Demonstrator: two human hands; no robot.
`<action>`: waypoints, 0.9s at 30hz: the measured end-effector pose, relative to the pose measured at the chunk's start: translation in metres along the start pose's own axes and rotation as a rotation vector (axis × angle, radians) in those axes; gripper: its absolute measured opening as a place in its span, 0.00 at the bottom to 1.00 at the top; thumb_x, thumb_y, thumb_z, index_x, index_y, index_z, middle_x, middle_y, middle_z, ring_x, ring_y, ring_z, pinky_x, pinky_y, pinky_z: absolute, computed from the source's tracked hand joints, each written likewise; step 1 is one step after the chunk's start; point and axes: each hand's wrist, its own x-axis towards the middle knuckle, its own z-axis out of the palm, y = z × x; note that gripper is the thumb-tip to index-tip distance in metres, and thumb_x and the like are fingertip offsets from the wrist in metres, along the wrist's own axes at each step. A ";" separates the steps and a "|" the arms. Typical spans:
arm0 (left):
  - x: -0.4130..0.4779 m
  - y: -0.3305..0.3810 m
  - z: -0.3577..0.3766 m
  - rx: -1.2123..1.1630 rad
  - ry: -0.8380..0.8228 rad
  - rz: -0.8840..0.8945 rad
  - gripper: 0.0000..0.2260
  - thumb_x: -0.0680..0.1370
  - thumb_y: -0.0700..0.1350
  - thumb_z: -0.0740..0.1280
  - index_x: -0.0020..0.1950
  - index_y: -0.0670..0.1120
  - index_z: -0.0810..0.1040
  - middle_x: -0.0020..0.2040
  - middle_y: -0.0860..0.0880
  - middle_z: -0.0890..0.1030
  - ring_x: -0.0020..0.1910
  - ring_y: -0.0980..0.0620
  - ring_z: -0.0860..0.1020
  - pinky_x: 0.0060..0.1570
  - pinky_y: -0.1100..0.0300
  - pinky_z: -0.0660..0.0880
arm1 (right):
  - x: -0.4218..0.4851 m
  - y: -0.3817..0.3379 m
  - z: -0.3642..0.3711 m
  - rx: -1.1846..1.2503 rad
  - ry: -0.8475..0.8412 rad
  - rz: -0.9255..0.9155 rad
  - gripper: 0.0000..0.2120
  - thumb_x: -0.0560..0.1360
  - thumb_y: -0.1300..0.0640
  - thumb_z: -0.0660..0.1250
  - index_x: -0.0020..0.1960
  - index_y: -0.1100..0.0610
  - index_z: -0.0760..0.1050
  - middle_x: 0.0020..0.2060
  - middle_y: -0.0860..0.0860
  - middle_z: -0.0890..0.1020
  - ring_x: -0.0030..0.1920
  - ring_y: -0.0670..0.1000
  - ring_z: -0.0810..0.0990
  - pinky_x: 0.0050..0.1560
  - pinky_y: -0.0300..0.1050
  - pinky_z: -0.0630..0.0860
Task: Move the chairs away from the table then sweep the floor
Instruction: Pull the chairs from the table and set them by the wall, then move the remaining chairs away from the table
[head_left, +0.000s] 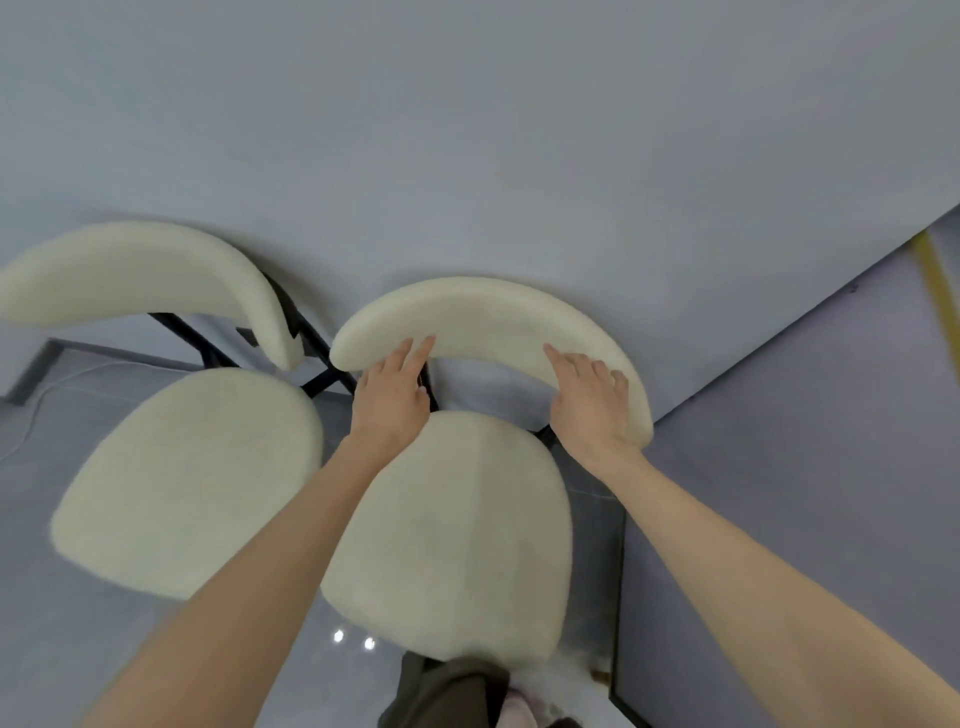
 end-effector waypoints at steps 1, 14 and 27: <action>-0.011 0.000 -0.002 -0.021 0.011 -0.012 0.29 0.79 0.41 0.58 0.78 0.54 0.52 0.78 0.47 0.56 0.72 0.42 0.63 0.69 0.48 0.65 | -0.007 -0.004 -0.001 0.037 0.007 -0.007 0.32 0.75 0.63 0.59 0.77 0.50 0.55 0.70 0.51 0.69 0.66 0.55 0.69 0.64 0.52 0.64; -0.211 -0.019 -0.026 -0.206 0.236 -0.272 0.26 0.80 0.42 0.58 0.77 0.53 0.56 0.71 0.46 0.69 0.63 0.41 0.70 0.57 0.50 0.71 | -0.149 -0.061 -0.013 0.268 0.004 -0.308 0.25 0.78 0.59 0.59 0.74 0.50 0.62 0.69 0.49 0.71 0.69 0.52 0.68 0.68 0.48 0.62; -0.424 -0.099 -0.055 -0.330 0.345 -0.528 0.24 0.80 0.41 0.60 0.76 0.49 0.61 0.77 0.47 0.60 0.73 0.44 0.63 0.71 0.51 0.63 | -0.305 -0.193 -0.027 0.236 -0.116 -0.649 0.25 0.78 0.59 0.58 0.74 0.48 0.62 0.68 0.48 0.71 0.67 0.52 0.69 0.63 0.48 0.65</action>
